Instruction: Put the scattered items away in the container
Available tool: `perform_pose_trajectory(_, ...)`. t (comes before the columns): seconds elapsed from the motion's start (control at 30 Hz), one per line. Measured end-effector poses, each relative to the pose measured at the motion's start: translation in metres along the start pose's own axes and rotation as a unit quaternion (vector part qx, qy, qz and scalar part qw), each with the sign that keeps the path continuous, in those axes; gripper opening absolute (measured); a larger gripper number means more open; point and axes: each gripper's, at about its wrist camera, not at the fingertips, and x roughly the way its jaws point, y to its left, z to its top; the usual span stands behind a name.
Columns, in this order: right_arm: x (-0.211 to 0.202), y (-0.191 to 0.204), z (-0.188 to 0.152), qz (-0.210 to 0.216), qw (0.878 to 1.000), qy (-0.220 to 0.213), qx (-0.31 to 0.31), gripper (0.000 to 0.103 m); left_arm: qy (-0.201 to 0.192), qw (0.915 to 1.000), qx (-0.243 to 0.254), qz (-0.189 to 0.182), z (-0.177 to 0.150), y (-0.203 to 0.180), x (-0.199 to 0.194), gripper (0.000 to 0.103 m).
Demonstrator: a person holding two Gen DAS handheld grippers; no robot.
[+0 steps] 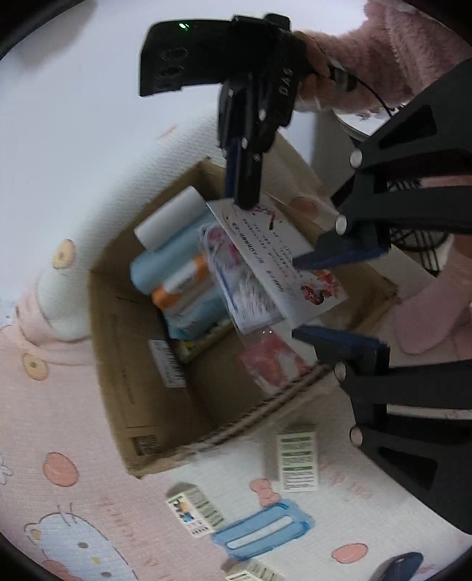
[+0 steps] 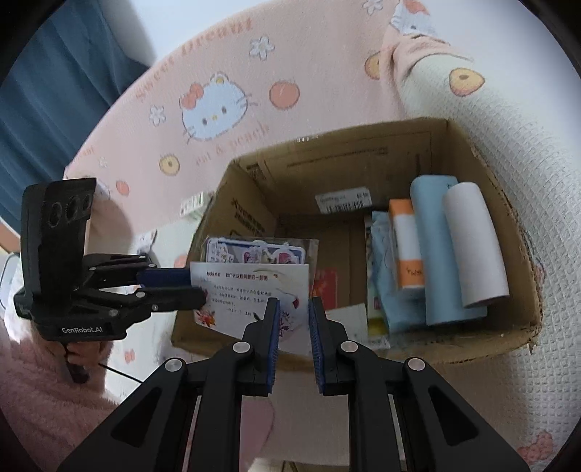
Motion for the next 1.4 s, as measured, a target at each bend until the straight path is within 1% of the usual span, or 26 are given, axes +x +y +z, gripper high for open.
perform_pose_trajectory(0.07,0.0,0.001,-0.001,-0.008,1.0,0.015,-0.005,0.014,-0.002,1.0,0.004,0.0,-0.003,0.001,-0.001,0.041)
perform_pose_trajectory(0.17,-0.003,0.001,-0.001,-0.041,0.999,0.022,-0.017,0.014,0.003,1.0,0.0,-0.003,-0.002,0.002,-0.004,0.042)
perform_pose_trajectory(0.33,-0.009,-0.004,0.003,-0.056,0.998,0.029,-0.012,0.014,-0.007,1.0,0.007,0.001,-0.002,0.003,-0.008,0.043)
perform_pose_trajectory(0.4,-0.008,-0.002,0.005,-0.061,0.997,0.036,-0.019,0.014,-0.017,0.9996,0.014,0.014,0.0,0.003,-0.01,0.045)
perform_pose_trajectory(0.43,-0.008,-0.002,0.006,-0.06,0.997,0.039,-0.018,0.014,-0.025,0.9991,0.021,0.027,0.001,0.002,-0.011,0.046)
perform_pose_trajectory(0.47,-0.006,-0.001,0.008,-0.057,0.997,0.042,-0.016,0.014,-0.032,0.9984,0.026,0.039,0.003,0.002,-0.012,0.049)
perform_pose_trajectory(0.53,0.002,-0.002,0.015,-0.048,0.997,0.055,-0.005,0.017,-0.049,0.9958,0.042,0.066,0.008,0.003,-0.012,0.049)
perform_pose_trajectory(0.57,0.006,-0.002,0.02,-0.049,0.997,0.063,0.002,0.022,-0.052,0.9949,0.047,0.072,0.011,0.004,-0.012,0.049)
perform_pose_trajectory(0.6,0.01,-0.001,0.025,-0.047,0.996,0.07,0.007,0.03,-0.053,0.9947,0.047,0.074,0.016,0.007,-0.013,0.049)
perform_pose_trajectory(0.63,0.016,-0.001,0.032,-0.04,0.996,0.078,0.013,0.035,-0.055,0.995,0.046,0.069,0.021,0.008,-0.013,0.049)
perform_pose_trajectory(0.67,0.022,-0.002,0.039,-0.034,0.995,0.086,0.021,0.043,-0.059,0.9955,0.044,0.06,0.027,0.011,-0.013,0.049)
perform_pose_trajectory(0.7,0.033,-0.003,0.049,-0.031,0.994,0.101,0.035,0.045,-0.061,0.9959,0.043,0.052,0.032,0.013,-0.013,0.049)
perform_pose_trajectory(0.77,0.051,-0.003,0.062,-0.024,0.99,0.129,0.051,0.045,-0.06,0.9965,0.042,0.039,0.043,0.016,-0.01,0.049)
perform_pose_trajectory(0.83,0.078,-0.001,0.077,-0.026,0.985,0.163,0.057,0.045,-0.056,0.9962,0.046,0.049,0.054,0.02,-0.006,0.049)
perform_pose_trajectory(0.87,0.09,0.001,0.082,-0.034,0.981,0.18,0.057,0.045,-0.057,0.9955,0.057,0.049,0.059,0.021,-0.004,0.046)
perform_pose_trajectory(0.9,0.108,0.004,0.088,-0.04,0.977,0.201,0.056,0.042,-0.057,0.995,0.066,0.049,0.062,0.021,-0.002,0.039)
perform_pose_trajectory(0.93,0.118,0.006,0.092,-0.038,0.976,0.209,0.055,0.036,-0.056,0.9941,0.075,0.053,0.065,0.021,0.0,0.035)
perform_pose_trajectory(0.97,0.13,0.007,0.095,-0.04,0.974,0.216,0.057,0.016,-0.057,0.9935,0.083,0.054,0.068,0.023,0.001,0.029)
perform_pose_trajectory(1.0,0.143,0.008,0.097,-0.045,0.97,0.23,0.058,0.012,-0.058,0.9934,0.085,0.05,0.069,0.024,0.002,0.026)
perform_pose_trajectory(1.07,0.169,0.004,0.096,-0.037,0.96,0.264,0.083,0.012,-0.053,0.9942,0.086,0.035,0.073,0.03,0.004,0.024)
perform_pose_trajectory(1.1,0.184,0.001,0.092,-0.026,0.952,0.288,0.103,0.012,-0.045,0.995,0.085,0.027,0.074,0.035,0.006,0.023)
perform_pose_trajectory(1.17,0.199,-0.005,0.085,-0.016,0.943,0.303,0.136,0.012,-0.025,0.996,0.083,0.023,0.079,0.044,0.01,0.023)
perform_pose_trajectory(1.23,0.211,-0.012,0.08,0.001,0.939,0.301,0.163,0.012,-0.017,0.9961,0.084,0.022,0.081,0.05,0.011,0.023)
perform_pose_trajectory(1.33,0.219,-0.025,0.078,-0.003,0.942,0.277,0.189,0.012,-0.027,0.9952,0.088,0.032,0.084,0.059,0.007,0.023)
perform_pose_trajectory(1.37,0.222,-0.029,0.078,-0.001,0.943,0.271,0.193,0.012,-0.035,0.9953,0.087,0.024,0.084,0.063,0.004,0.023)
perform_pose_trajectory(1.4,0.223,-0.035,0.078,-0.011,0.944,0.262,0.202,0.012,-0.038,0.9954,0.086,0.017,0.083,0.066,0.002,0.023)
